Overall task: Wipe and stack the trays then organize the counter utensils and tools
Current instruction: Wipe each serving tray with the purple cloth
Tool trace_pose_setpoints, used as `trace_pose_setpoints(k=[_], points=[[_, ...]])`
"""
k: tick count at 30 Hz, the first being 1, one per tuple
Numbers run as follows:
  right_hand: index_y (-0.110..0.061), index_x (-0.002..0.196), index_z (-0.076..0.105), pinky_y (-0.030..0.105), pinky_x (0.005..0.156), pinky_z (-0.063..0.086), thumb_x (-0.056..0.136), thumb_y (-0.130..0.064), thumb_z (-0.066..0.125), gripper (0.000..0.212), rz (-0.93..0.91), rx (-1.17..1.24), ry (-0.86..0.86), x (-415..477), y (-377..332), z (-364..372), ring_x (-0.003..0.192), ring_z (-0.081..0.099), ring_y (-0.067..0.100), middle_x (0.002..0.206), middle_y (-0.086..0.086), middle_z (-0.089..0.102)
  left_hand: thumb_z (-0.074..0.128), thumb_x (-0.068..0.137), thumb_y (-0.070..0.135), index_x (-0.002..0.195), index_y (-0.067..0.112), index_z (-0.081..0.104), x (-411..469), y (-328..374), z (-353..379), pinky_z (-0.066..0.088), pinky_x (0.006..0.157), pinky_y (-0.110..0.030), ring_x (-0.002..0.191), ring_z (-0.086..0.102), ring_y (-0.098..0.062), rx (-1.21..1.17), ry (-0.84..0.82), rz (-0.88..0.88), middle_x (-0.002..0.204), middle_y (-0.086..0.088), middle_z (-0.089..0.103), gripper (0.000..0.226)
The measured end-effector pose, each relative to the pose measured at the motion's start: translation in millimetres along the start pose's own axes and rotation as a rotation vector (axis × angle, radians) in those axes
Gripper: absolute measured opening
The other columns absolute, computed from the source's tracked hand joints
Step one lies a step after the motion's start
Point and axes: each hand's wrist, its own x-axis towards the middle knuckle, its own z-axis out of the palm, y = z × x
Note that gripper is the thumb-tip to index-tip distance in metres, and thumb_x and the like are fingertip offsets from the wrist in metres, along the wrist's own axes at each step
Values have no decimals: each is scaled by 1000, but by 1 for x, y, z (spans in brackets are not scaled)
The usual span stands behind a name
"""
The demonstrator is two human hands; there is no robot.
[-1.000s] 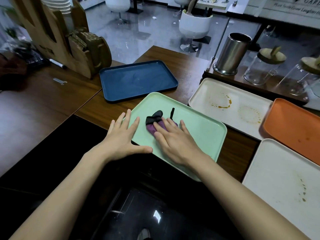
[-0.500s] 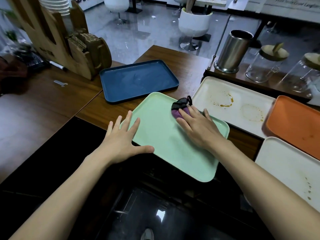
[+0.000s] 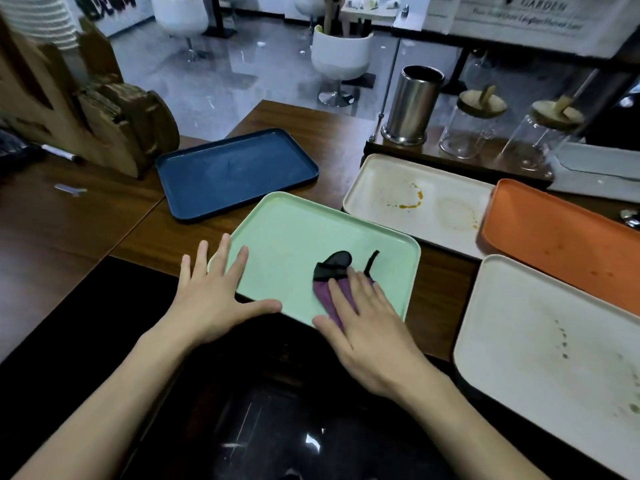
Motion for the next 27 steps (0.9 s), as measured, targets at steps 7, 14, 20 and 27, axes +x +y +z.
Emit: trace_pose_setpoints(k=[7,14,20,27], points=[[-28,161,1,32,121,-17,95,-74,7,80,-29,72,12,4,-22,14,151,-23,13,167,2,-18,3,42,112,163,29,-4,1,0,0,-9,125,-51,152,-27,-32,0,8,32,167,-6,-25,147],[-24,161,13,34,124,-12,100,-67,12,75,-112,68,68,34,-46,20,154,-11,17,169,6,-5,-10,41,109,164,22,0,4,-1,2,-6,125,-51,154,-24,-29,73,31,65,168,-12,-18,151],[-24,162,8,37,124,-11,96,-73,14,82,-49,34,74,9,-29,17,154,-15,17,168,7,-9,-5,38,111,163,26,-4,1,0,0,-6,124,-51,153,-25,-29,30,21,33,168,-8,-23,151],[-22,161,2,50,122,-12,82,-85,-10,102,256,-130,104,-12,6,9,155,-12,19,168,11,-6,2,42,112,163,27,-7,-2,-1,-2,-9,124,-51,151,-30,-29,-21,-8,46,166,-7,-27,148]])
